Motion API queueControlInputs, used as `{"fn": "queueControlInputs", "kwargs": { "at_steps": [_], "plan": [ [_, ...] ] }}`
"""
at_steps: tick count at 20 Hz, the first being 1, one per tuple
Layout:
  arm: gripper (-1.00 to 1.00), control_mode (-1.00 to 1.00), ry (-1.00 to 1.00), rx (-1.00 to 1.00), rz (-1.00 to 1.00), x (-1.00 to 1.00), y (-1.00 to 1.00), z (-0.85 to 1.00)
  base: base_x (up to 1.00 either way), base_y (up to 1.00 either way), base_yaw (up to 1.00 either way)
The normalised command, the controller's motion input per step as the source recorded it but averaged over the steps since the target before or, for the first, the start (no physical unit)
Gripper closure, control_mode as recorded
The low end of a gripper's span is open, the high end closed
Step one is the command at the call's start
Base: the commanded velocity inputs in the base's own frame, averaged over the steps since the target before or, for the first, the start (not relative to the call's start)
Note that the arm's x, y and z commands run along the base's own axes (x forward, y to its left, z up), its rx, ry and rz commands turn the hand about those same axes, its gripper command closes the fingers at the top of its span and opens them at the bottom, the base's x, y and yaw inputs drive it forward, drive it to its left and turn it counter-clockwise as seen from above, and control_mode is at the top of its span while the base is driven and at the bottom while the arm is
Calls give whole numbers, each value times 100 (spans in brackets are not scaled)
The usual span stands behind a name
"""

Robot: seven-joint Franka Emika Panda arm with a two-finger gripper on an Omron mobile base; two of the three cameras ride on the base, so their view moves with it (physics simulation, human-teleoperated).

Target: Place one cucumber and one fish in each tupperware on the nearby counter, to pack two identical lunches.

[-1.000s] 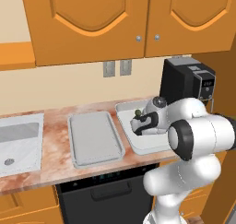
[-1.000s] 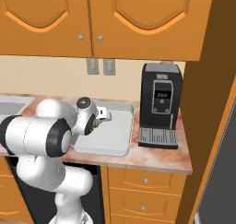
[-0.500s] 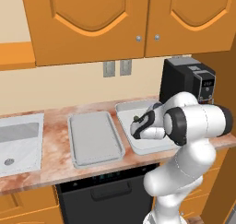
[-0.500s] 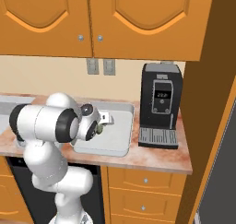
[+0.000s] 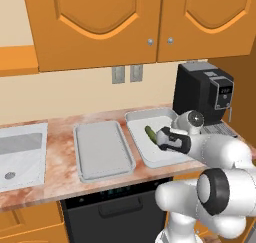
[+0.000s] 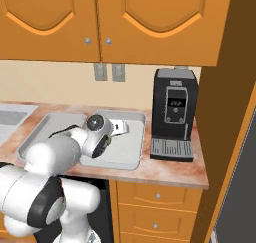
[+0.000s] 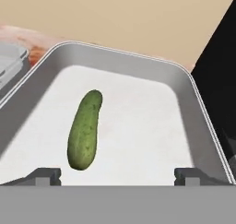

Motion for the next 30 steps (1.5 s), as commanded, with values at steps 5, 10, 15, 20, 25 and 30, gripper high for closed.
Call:
{"fn": "queueControlInputs", "kwargs": {
  "at_steps": [5, 10, 15, 20, 25, 30],
  "plan": [
    [-100, -100, 0, 0, 0, -57, -14, 80, 0, 0, 0],
    [-100, -100, -2, -4, 0, -100, 0, 39, 0, 0, 0],
    [-100, -100, -11, -3, 0, -100, 0, 25, 0, 0, 0],
    [-100, 100, -5, -1, 0, -40, 0, 9, -60, -2, 0],
    [-100, 100, 0, 0, 0, 0, 0, 0, -100, -7, 0],
    [-100, 100, 0, 0, 0, 0, 0, 0, -100, -7, 0]
  ]
}}
